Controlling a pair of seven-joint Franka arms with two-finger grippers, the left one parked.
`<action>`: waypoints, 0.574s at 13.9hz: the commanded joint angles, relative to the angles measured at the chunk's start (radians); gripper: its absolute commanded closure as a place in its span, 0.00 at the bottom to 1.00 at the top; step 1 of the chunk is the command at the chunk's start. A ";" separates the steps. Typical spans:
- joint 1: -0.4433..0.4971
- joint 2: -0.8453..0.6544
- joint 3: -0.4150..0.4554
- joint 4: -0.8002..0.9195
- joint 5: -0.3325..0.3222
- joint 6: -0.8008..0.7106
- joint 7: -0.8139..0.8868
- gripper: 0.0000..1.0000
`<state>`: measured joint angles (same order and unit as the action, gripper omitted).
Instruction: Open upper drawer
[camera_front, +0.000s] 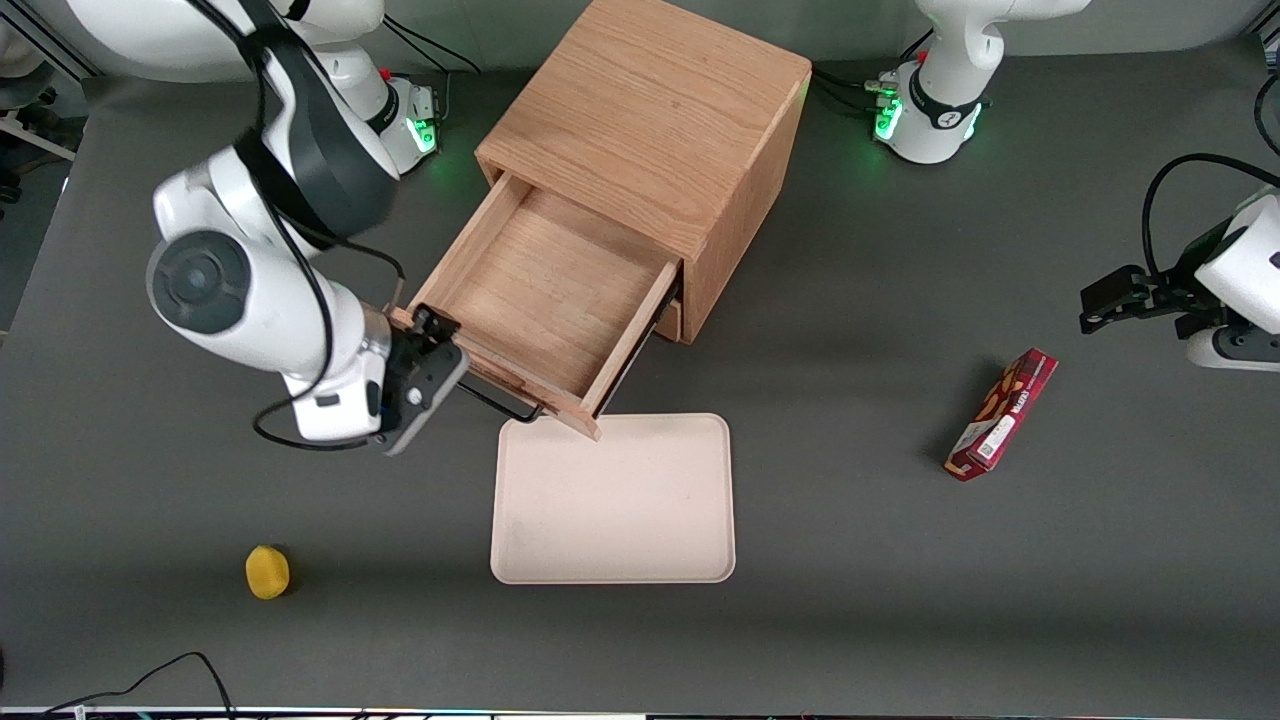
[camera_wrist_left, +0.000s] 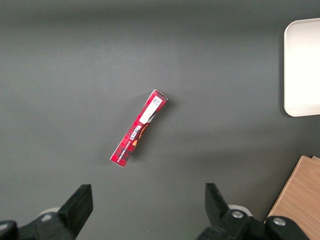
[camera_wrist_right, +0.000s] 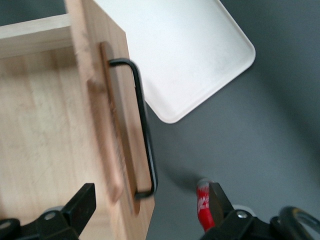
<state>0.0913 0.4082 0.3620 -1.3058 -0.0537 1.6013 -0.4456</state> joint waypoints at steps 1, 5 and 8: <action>-0.054 -0.101 0.002 -0.035 0.001 -0.058 0.002 0.00; -0.166 -0.277 0.006 -0.139 0.014 -0.058 -0.018 0.00; -0.318 -0.458 0.009 -0.287 0.092 -0.022 -0.018 0.00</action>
<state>-0.1328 0.0944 0.3624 -1.4395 -0.0291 1.5306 -0.4528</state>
